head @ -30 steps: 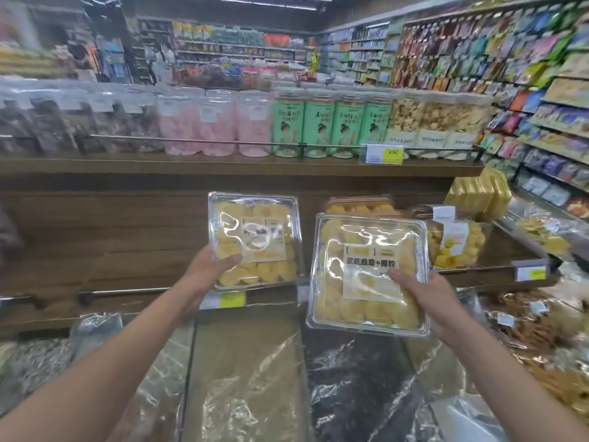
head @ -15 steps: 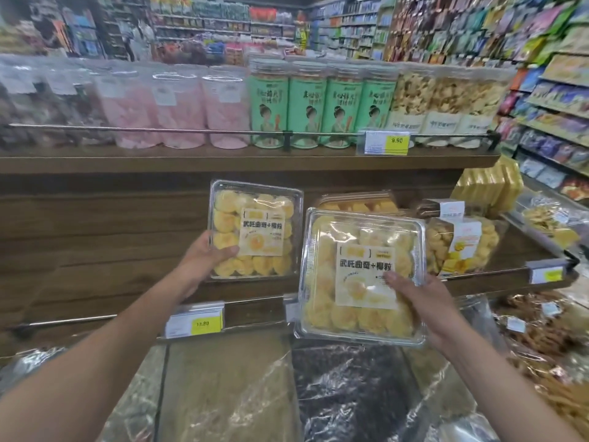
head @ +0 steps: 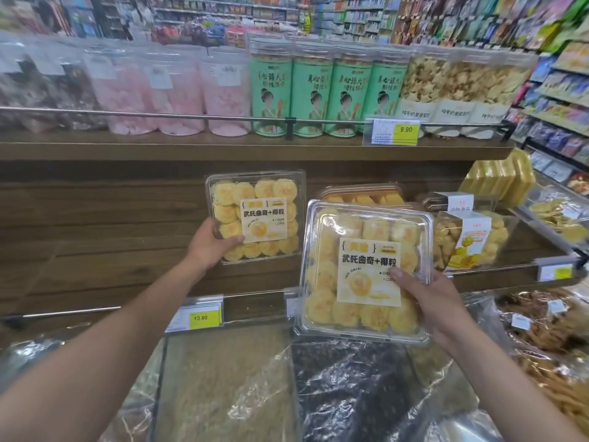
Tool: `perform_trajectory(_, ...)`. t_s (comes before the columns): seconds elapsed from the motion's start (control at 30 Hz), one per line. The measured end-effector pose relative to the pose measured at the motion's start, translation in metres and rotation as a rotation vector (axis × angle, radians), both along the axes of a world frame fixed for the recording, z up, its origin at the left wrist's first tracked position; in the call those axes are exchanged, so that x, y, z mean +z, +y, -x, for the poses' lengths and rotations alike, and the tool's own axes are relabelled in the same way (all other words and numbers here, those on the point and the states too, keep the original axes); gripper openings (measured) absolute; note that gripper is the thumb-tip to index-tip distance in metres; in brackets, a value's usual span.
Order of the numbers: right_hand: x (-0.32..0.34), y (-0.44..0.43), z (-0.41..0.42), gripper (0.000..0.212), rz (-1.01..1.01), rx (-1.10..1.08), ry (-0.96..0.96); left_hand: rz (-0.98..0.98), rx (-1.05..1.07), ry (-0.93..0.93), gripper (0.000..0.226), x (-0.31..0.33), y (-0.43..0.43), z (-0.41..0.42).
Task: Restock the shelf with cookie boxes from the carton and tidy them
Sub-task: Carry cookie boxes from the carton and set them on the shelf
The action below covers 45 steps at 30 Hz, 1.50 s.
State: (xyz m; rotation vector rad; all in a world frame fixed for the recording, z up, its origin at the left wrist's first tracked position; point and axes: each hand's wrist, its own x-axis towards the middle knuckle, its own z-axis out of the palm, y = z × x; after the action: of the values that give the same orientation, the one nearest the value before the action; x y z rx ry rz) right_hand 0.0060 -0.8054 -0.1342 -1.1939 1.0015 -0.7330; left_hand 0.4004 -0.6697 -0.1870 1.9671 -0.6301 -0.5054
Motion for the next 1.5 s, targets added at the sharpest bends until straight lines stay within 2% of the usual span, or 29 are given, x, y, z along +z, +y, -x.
perform_trajectory(0.13,0.001,0.0,-0.001,0.06,-0.005,0.004,-0.008,0.028,-0.007,0.011,0.055,0.004,-0.01,0.001)
perform_trajectory(0.37,0.001,0.005,-0.004,0.058,-0.006,0.012,-0.02,0.049,-0.007,0.065,0.067,0.007,-0.01,0.006)
perform_trajectory(0.57,0.004,0.015,-0.008,0.035,0.005,0.015,-0.003,0.029,-0.001,0.068,0.08,0.01,-0.004,0.009)
perform_trajectory(0.7,0.009,0.021,-0.011,0.034,0.035,0.028,0.019,0.009,0.045,0.033,0.095,0.011,0.009,0.007)
perform_trajectory(0.8,0.014,0.026,-0.018,0.032,0.056,0.053,0.016,0.005,0.149,-0.239,0.073,0.011,0.028,0.012)
perform_trajectory(0.87,0.019,0.03,-0.028,0.033,0.069,0.083,0.021,0.054,0.098,-0.445,0.05,0.02,0.043,0.028)
perform_trajectory(0.9,0.021,0.032,-0.036,0.033,0.077,0.093,0.022,0.096,0.032,-0.465,0.038,0.029,0.051,0.039)
perform_trajectory(0.93,0.023,0.034,-0.044,0.032,0.089,0.107,0.029,0.132,-0.049,-0.402,0.026,0.037,0.056,0.048)
perform_trajectory(1.0,0.028,0.036,-0.062,0.034,0.114,0.136,0.045,0.163,-0.241,-0.096,0.014,0.049,0.066,0.063)
perform_trajectory(1.03,0.031,0.038,-0.071,0.041,0.126,0.151,0.049,0.138,-0.334,0.054,0.02,0.055,0.072,0.068)
perform_trajectory(1.1,0.039,0.043,-0.089,0.068,0.146,0.179,0.048,0.053,-0.467,0.197,0.04,0.062,0.082,0.072)
perform_trajectory(1.13,0.041,0.045,-0.097,0.074,0.158,0.187,0.047,0.046,-0.493,0.213,0.047,0.063,0.086,0.072)
perform_trajectory(1.23,0.046,0.05,-0.116,0.051,0.197,0.22,0.002,0.119,-0.438,0.239,0.054,0.068,0.092,0.069)
perform_trajectory(1.3,0.047,0.051,-0.126,0.053,0.204,0.242,-0.013,0.163,-0.392,0.277,0.058,0.068,0.095,0.063)
perform_trajectory(1.43,0.05,0.051,-0.141,0.053,0.185,0.312,-0.037,0.222,-0.337,0.328,0.052,0.063,0.1,0.047)
perform_trajectory(1.5,0.048,0.054,-0.146,0.056,0.238,0.337,0.02,0.255,-0.281,0.342,0.048,0.06,0.103,0.04)
